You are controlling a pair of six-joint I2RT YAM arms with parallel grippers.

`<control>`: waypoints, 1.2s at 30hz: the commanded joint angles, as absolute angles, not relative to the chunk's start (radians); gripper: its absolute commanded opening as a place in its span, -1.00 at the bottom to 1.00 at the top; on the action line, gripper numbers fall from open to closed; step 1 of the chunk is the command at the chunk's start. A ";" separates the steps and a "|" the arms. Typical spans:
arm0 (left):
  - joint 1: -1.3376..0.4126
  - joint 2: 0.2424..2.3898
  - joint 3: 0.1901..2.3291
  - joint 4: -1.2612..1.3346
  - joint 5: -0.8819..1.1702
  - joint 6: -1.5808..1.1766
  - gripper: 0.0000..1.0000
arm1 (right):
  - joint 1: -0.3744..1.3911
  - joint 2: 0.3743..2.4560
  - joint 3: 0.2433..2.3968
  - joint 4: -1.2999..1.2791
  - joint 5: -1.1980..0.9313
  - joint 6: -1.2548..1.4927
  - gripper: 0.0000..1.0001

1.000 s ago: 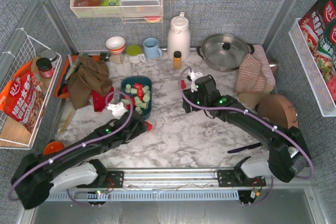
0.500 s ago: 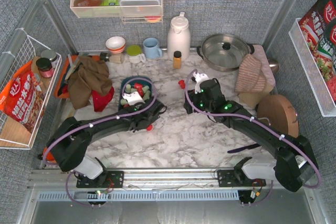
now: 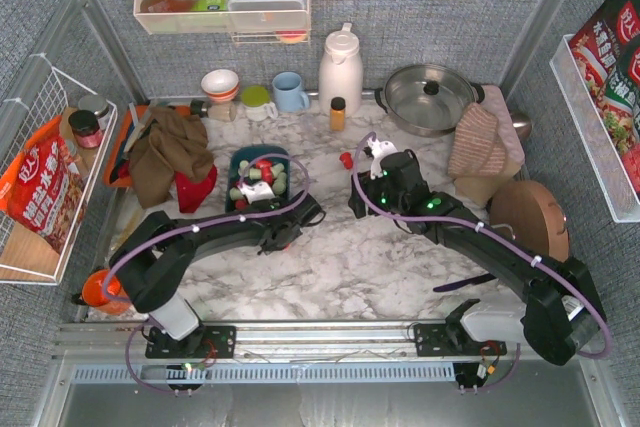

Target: Mix the coffee capsules in the storage basket

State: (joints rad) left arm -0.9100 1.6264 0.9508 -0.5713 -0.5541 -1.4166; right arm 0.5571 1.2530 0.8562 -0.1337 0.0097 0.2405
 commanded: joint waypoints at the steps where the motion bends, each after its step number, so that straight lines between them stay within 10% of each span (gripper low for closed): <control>1: -0.911 1.667 0.959 -0.603 -0.565 -1.432 0.26 | 0.560 1.252 0.857 -0.100 0.000 0.252 0.36; 12: -0.916 1.696 0.974 -0.599 -0.588 -1.410 -0.17 | 0.558 1.250 0.856 -0.098 -0.005 0.253 0.36; 36: -0.810 1.498 1.131 -0.489 -0.698 -0.966 -0.18 | 0.558 1.313 0.870 -0.085 0.026 0.249 0.37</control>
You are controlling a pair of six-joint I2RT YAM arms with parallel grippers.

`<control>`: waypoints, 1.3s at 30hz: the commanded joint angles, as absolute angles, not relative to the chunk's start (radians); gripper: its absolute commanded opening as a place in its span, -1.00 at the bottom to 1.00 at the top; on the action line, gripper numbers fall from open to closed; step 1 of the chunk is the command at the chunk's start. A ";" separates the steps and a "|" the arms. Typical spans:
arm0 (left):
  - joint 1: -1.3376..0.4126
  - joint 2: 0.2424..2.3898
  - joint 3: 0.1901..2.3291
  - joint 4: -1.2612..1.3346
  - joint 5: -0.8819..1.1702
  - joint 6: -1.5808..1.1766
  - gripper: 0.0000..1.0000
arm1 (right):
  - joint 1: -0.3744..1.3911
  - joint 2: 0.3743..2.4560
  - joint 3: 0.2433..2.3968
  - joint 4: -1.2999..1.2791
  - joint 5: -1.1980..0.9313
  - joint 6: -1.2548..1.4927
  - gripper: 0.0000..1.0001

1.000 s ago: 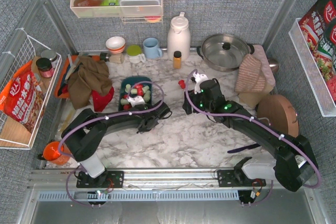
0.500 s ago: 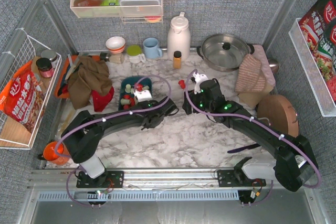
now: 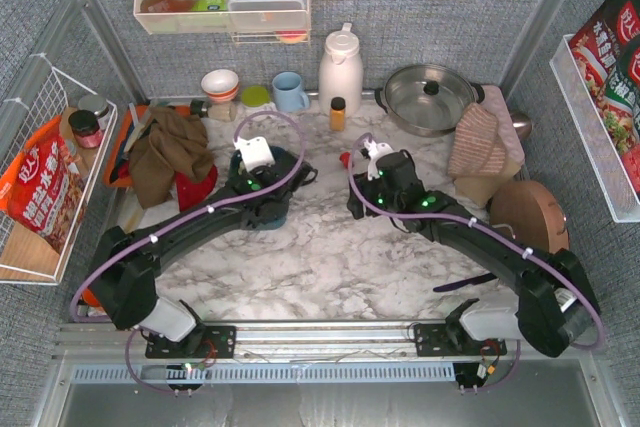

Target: Mix the coffee capsules in the storage basket

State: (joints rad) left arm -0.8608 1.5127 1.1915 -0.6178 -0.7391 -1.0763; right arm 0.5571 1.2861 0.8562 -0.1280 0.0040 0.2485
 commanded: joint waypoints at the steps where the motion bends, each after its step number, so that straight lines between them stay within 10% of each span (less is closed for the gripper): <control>1: -0.792 1.498 1.106 -0.459 -0.681 -0.959 -0.17 | 0.557 1.329 0.879 -0.083 0.031 0.248 0.37; 14: -0.741 1.588 1.010 -0.320 -0.585 -0.921 0.35 | 0.422 1.876 1.290 -0.089 -0.004 0.255 0.36; 31: -0.742 1.159 0.730 -0.070 -0.590 -0.677 0.62 | 0.376 2.213 1.669 -0.247 0.000 0.199 0.05; 39: -0.742 1.044 0.594 0.108 -0.484 -0.592 0.98 | 0.376 2.214 1.676 -0.254 -0.005 0.196 -0.44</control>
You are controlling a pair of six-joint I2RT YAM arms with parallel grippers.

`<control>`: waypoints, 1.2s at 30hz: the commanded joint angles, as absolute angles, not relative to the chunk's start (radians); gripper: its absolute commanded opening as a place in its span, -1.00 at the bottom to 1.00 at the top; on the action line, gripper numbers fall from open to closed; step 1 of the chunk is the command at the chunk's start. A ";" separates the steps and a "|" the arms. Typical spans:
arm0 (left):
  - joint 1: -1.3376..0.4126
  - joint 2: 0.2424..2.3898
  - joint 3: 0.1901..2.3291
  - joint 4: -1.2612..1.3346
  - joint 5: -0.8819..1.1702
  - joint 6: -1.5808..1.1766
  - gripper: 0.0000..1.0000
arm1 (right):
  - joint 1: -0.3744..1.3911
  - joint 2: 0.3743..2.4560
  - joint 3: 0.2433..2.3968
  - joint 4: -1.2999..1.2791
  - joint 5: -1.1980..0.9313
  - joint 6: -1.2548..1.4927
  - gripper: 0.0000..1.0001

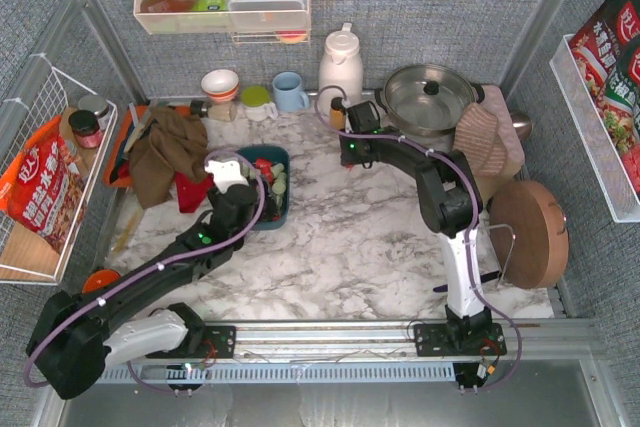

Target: Mix the coffee capsules in the storage basket

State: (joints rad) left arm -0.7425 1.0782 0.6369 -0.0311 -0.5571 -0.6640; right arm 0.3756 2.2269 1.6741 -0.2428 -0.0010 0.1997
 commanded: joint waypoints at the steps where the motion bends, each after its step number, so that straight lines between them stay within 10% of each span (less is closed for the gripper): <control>1: -0.742 1.032 0.579 0.135 -0.465 -0.569 0.98 | 0.377 2.203 1.665 -0.253 -0.011 0.197 -0.49; 20: -0.890 1.247 0.345 1.100 0.008 0.100 0.98 | 0.513 1.405 0.853 0.183 -0.483 0.397 -0.69; 36: -0.979 1.469 0.294 1.549 0.006 0.357 0.99 | 0.594 1.295 0.768 0.324 -0.544 0.441 -0.67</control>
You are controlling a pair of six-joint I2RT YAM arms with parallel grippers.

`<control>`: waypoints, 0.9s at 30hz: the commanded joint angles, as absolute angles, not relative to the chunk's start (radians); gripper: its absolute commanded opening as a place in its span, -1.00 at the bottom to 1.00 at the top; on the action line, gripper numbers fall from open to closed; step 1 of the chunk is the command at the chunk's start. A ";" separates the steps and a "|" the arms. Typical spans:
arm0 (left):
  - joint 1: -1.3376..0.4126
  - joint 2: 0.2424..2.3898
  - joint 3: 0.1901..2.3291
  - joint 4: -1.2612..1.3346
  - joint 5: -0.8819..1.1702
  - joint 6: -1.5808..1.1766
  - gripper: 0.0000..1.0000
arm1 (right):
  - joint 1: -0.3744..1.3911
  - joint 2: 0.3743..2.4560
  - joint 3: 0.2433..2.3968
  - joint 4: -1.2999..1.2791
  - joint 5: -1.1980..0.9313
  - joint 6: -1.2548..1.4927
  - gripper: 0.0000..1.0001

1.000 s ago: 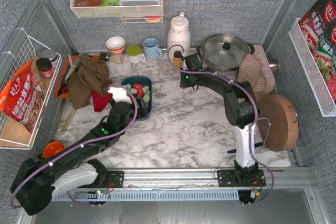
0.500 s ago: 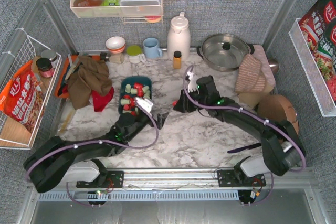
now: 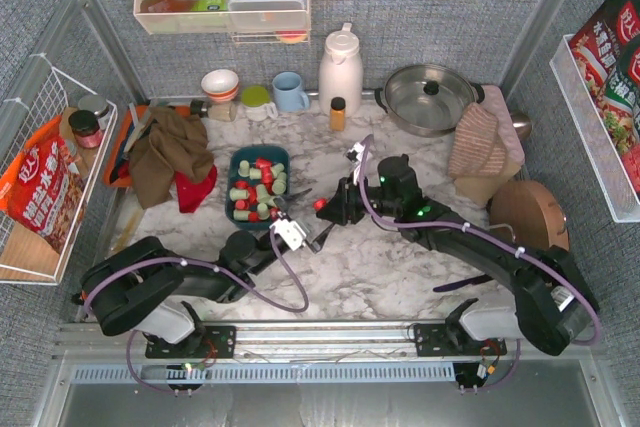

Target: Mix the coffee capsules in the storage basket

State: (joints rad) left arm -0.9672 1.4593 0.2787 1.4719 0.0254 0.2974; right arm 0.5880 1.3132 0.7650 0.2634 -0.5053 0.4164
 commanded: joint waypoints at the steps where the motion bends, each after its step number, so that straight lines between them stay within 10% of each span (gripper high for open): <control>1: -0.986 1.472 0.301 1.535 0.005 0.372 0.98 | 0.596 1.288 0.767 0.327 -0.547 0.445 -0.66; 16: -1.032 1.488 0.344 1.428 -0.068 0.549 -0.13 | 0.603 1.250 0.771 0.310 -0.547 0.451 -0.51; 27: -1.012 1.429 0.318 1.383 -0.295 0.472 -0.47 | 0.603 1.169 0.777 0.203 -0.377 0.407 0.20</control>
State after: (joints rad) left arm -1.0332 1.4567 0.3290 1.3811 -0.1520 0.5404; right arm 0.6014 1.2129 0.7731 0.2539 -0.4976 0.4377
